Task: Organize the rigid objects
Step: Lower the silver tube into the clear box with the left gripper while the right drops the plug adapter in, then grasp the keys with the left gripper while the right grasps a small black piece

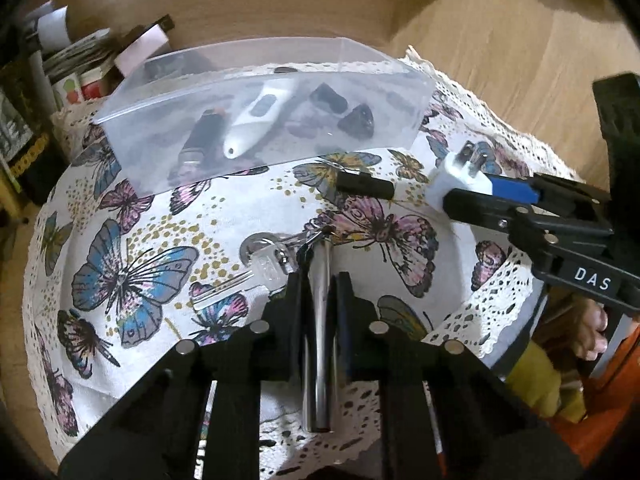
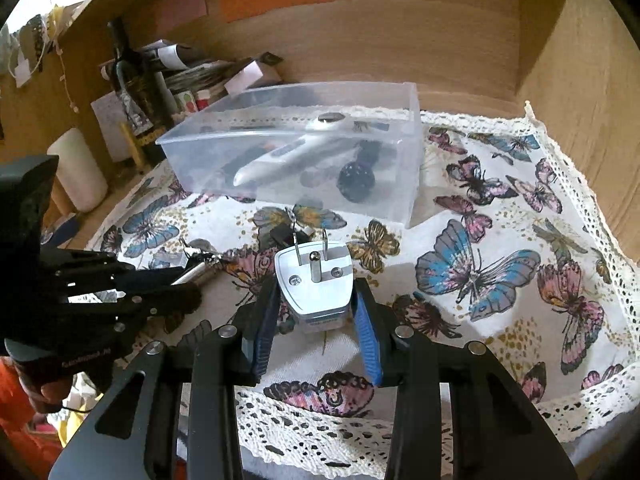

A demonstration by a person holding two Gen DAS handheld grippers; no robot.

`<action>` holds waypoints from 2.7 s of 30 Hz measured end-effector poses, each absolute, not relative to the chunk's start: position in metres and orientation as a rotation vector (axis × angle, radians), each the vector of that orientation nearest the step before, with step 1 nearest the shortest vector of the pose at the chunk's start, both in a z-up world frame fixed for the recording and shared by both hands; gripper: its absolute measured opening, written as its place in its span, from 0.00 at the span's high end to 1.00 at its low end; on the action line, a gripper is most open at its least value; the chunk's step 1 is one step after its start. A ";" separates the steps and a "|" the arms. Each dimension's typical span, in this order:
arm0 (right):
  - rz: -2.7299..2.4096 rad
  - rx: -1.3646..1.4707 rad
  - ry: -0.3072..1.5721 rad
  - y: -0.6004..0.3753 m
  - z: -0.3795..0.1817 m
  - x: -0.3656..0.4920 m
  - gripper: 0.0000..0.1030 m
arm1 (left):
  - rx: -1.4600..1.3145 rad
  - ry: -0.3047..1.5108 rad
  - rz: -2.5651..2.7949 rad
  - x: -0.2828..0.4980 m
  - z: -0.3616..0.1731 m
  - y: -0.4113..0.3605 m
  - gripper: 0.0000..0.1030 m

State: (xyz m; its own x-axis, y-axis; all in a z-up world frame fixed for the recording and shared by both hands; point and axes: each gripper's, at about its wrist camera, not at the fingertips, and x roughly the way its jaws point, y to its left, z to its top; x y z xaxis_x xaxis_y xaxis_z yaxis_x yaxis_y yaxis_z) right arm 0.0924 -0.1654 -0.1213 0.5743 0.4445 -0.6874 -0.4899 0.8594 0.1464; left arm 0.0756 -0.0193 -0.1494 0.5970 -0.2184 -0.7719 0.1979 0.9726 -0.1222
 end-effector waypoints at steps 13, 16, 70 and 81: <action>0.527 -0.068 0.647 -0.167 -0.081 0.101 0.67 | -0.083 0.726 -0.144 0.073 -0.096 0.018 0.85; 0.523 -0.073 0.621 -0.164 -0.071 0.108 0.67 | -0.091 0.672 -0.120 0.079 -0.078 0.026 0.85; 0.556 -0.123 0.656 -0.110 -0.055 0.200 0.55 | -0.089 0.690 -0.119 0.188 -0.055 0.054 0.76; 0.554 -0.112 0.564 -0.133 -0.028 0.151 0.49 | -0.046 0.616 -0.090 0.126 -0.029 0.044 0.42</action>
State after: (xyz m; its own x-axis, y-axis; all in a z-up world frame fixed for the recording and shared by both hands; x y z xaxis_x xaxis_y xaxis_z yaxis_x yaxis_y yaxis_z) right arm 0.1508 -0.1333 -0.0276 0.7039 0.4672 -0.5350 -0.5269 0.8486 0.0478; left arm 0.1260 0.0438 -0.0292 0.8127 -0.0981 -0.5744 0.0707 0.9950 -0.0698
